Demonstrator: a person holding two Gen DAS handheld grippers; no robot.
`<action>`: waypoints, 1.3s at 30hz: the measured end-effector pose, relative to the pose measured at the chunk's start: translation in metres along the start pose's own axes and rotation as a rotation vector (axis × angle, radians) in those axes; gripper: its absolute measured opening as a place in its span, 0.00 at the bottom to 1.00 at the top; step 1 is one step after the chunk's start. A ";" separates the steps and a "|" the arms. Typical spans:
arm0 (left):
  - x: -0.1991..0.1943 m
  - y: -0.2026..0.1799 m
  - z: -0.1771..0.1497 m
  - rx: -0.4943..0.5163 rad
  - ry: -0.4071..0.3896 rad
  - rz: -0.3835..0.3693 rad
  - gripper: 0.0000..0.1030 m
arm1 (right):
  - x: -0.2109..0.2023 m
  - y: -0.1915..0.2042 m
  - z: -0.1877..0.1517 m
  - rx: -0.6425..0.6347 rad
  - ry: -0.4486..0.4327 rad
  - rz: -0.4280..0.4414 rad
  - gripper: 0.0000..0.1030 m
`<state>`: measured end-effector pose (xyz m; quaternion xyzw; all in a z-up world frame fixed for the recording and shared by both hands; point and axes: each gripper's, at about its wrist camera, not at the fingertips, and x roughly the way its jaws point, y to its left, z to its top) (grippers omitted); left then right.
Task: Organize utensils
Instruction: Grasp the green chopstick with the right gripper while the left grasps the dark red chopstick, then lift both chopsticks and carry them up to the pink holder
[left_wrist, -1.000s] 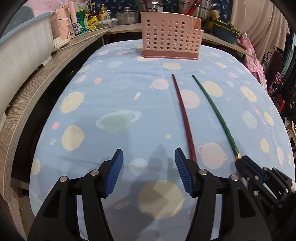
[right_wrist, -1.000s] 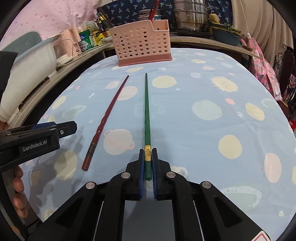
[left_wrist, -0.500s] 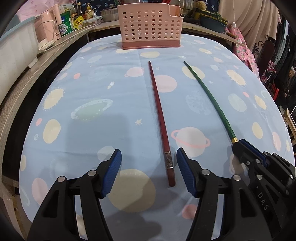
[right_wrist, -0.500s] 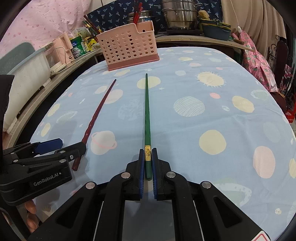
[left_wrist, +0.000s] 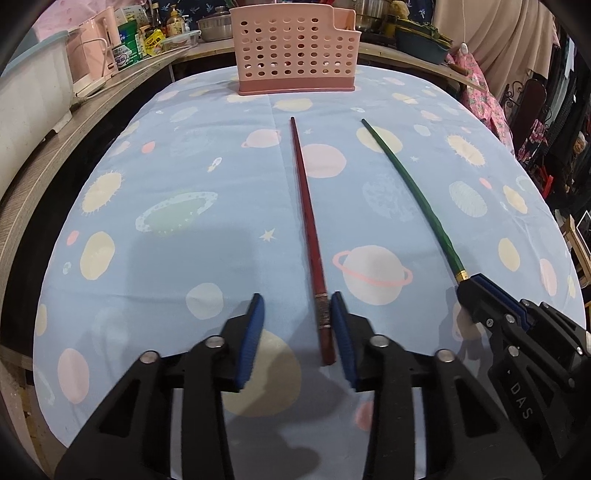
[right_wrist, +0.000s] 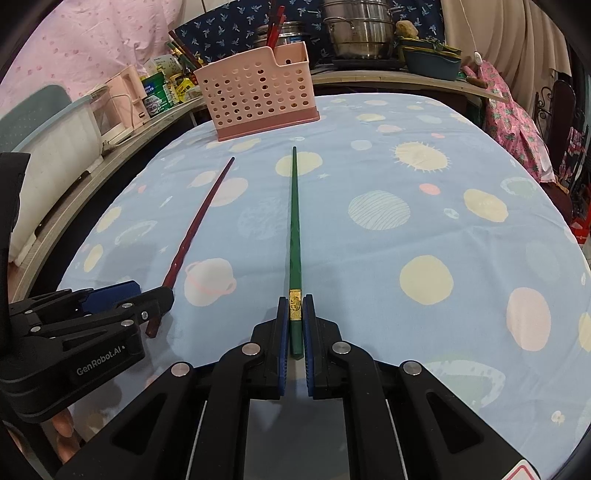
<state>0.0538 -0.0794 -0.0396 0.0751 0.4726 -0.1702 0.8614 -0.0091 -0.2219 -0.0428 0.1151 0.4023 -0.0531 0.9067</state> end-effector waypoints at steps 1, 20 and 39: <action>0.000 0.000 0.000 -0.001 0.001 -0.004 0.23 | 0.000 0.000 0.000 -0.001 0.000 0.001 0.07; -0.013 0.013 0.010 -0.042 0.019 -0.052 0.07 | -0.024 0.004 0.013 0.004 -0.044 0.035 0.07; -0.069 0.029 0.047 -0.081 -0.123 -0.064 0.07 | -0.076 0.003 0.068 0.013 -0.209 0.057 0.03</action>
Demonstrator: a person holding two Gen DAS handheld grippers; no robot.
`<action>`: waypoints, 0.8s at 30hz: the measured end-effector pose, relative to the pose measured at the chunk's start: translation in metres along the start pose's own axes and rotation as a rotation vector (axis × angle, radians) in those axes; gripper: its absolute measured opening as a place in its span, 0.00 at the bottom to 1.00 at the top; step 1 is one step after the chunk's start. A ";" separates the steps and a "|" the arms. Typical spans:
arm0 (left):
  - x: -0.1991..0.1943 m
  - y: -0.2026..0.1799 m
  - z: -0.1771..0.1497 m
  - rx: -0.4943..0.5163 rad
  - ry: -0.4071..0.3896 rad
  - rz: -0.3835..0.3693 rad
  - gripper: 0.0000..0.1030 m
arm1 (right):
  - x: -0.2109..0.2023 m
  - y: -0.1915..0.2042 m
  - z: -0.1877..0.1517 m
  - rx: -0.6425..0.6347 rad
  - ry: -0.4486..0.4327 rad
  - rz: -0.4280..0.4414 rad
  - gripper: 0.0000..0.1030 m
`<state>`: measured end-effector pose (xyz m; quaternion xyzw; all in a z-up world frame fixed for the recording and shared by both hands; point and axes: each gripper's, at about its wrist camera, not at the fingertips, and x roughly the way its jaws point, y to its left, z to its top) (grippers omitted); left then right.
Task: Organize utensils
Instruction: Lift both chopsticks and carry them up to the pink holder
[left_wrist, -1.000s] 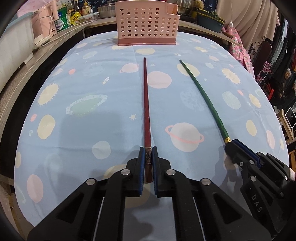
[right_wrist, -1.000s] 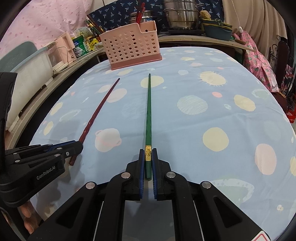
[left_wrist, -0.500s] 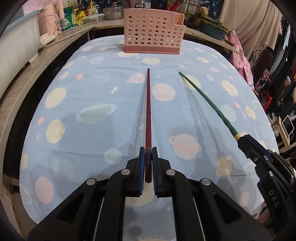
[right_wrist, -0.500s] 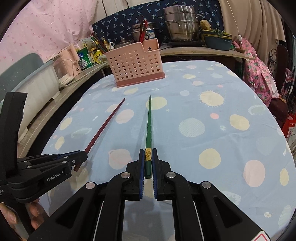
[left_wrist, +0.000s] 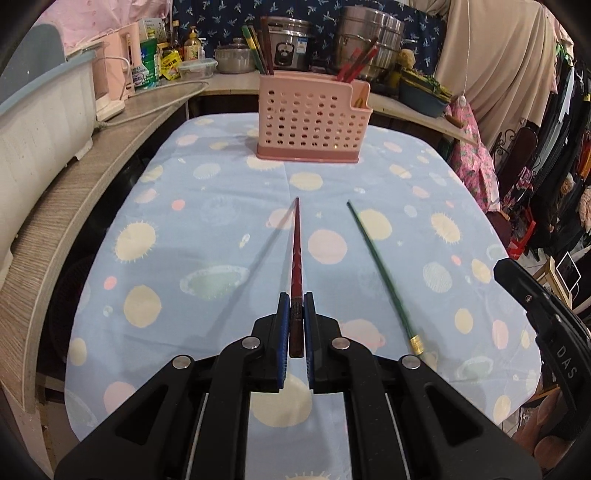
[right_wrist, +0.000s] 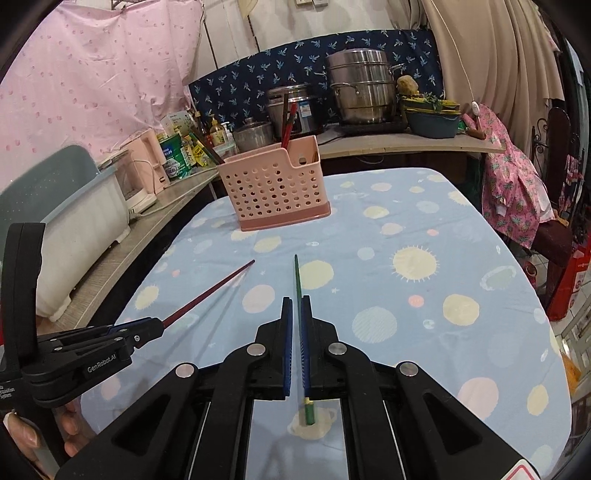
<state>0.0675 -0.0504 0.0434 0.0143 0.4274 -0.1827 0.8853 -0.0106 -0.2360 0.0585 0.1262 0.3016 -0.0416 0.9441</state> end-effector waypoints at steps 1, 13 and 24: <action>-0.002 0.000 0.003 -0.001 -0.009 -0.001 0.07 | -0.002 0.000 0.004 -0.001 -0.010 -0.001 0.03; -0.011 0.017 0.009 -0.031 -0.038 0.012 0.07 | 0.033 -0.004 -0.029 0.005 0.128 0.029 0.18; -0.002 0.015 0.000 -0.028 -0.007 0.010 0.07 | 0.065 0.002 -0.078 -0.023 0.247 0.006 0.18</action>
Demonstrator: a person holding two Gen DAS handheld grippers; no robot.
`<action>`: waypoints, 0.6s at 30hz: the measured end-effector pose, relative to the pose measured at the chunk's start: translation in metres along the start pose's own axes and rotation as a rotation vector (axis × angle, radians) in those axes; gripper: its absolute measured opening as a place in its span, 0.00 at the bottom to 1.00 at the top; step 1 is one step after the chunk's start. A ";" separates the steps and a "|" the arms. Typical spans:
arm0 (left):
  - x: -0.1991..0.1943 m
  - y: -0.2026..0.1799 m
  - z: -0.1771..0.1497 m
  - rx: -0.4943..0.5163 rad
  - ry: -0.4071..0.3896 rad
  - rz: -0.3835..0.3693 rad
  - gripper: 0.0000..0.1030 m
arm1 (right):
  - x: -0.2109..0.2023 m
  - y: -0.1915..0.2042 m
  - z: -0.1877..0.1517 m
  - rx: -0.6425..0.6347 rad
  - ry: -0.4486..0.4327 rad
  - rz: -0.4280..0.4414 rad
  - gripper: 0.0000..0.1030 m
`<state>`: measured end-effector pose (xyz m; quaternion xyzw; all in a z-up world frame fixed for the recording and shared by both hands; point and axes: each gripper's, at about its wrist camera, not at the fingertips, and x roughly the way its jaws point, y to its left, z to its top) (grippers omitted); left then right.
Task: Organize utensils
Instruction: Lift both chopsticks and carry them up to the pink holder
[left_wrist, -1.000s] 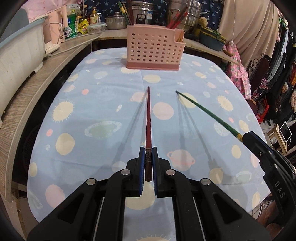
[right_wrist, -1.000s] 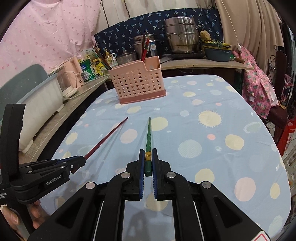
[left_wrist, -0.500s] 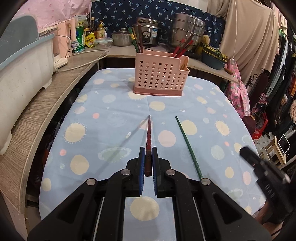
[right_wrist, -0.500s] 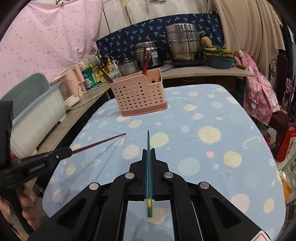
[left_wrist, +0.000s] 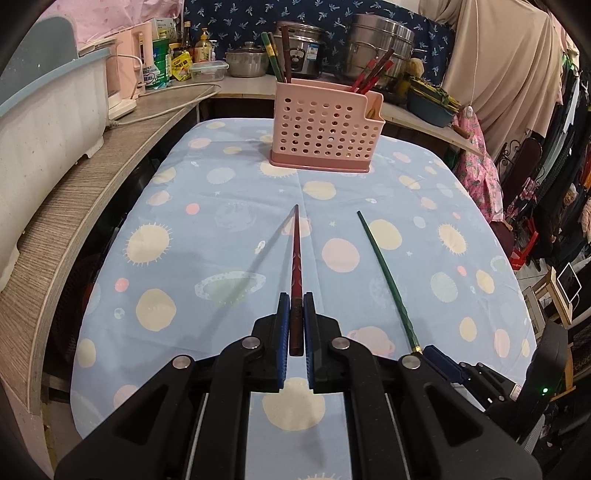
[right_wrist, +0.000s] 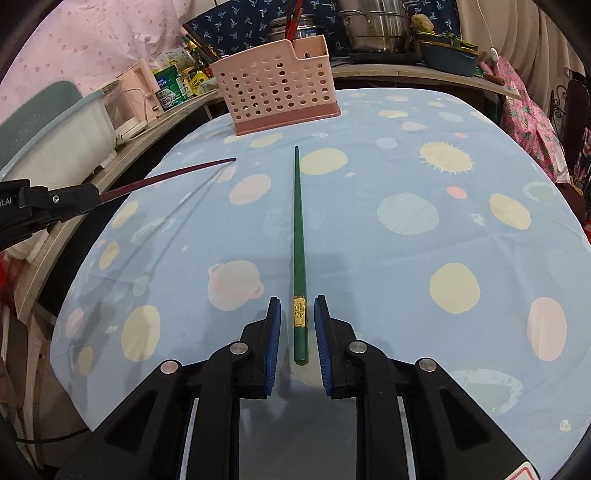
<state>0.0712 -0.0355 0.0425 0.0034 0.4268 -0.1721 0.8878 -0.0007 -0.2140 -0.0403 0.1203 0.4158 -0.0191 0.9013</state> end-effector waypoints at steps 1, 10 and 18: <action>0.000 0.000 0.000 0.001 0.001 0.000 0.07 | 0.000 0.001 -0.001 -0.005 -0.004 -0.004 0.18; 0.000 -0.001 0.000 -0.001 -0.002 0.005 0.07 | -0.001 0.007 -0.001 -0.055 -0.006 -0.046 0.07; -0.008 0.001 0.007 0.001 -0.028 0.011 0.07 | -0.034 0.011 0.019 -0.049 -0.083 -0.024 0.07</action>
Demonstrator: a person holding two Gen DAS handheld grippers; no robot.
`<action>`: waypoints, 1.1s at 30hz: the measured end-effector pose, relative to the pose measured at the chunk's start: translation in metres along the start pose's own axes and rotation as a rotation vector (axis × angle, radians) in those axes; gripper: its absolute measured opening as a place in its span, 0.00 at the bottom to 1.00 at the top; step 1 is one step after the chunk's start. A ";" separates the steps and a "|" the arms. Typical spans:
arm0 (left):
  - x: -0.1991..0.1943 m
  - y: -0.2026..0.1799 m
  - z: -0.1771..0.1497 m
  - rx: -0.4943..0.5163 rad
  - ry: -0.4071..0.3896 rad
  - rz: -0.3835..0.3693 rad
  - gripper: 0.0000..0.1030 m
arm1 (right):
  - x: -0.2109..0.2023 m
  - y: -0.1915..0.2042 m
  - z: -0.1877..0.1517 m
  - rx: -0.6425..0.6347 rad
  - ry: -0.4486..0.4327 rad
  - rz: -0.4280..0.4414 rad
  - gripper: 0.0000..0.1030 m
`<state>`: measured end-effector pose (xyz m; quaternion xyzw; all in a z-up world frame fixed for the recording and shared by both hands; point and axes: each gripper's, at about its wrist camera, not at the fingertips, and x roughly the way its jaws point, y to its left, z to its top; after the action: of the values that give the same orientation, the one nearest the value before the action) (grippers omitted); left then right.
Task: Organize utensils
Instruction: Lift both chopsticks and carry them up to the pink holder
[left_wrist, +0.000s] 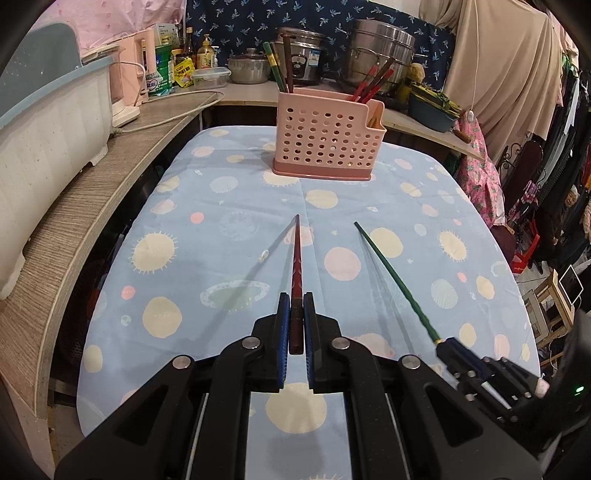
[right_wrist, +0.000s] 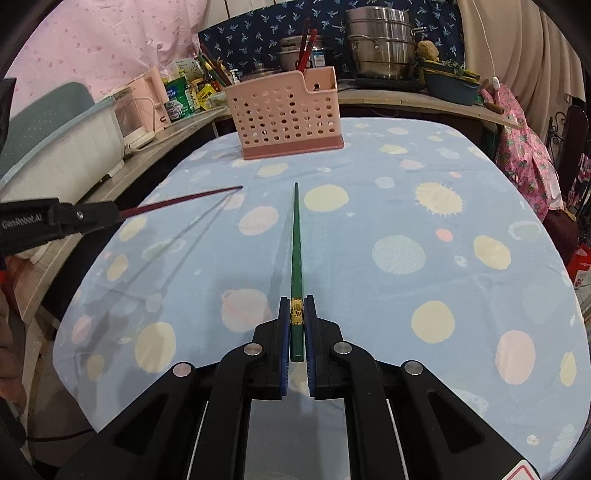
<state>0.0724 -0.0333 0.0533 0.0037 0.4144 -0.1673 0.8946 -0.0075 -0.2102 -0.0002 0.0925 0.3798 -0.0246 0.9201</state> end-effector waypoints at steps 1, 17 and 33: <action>-0.001 0.000 0.002 -0.001 -0.003 0.003 0.07 | -0.006 -0.001 0.005 0.005 -0.018 0.004 0.07; -0.021 0.003 0.039 0.001 -0.066 0.019 0.07 | -0.066 -0.017 0.099 0.059 -0.257 0.026 0.07; -0.029 -0.002 0.079 0.024 -0.123 0.022 0.07 | -0.071 -0.016 0.146 0.058 -0.324 0.037 0.07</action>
<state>0.1131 -0.0380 0.1272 0.0084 0.3564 -0.1623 0.9201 0.0410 -0.2556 0.1488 0.1207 0.2236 -0.0332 0.9666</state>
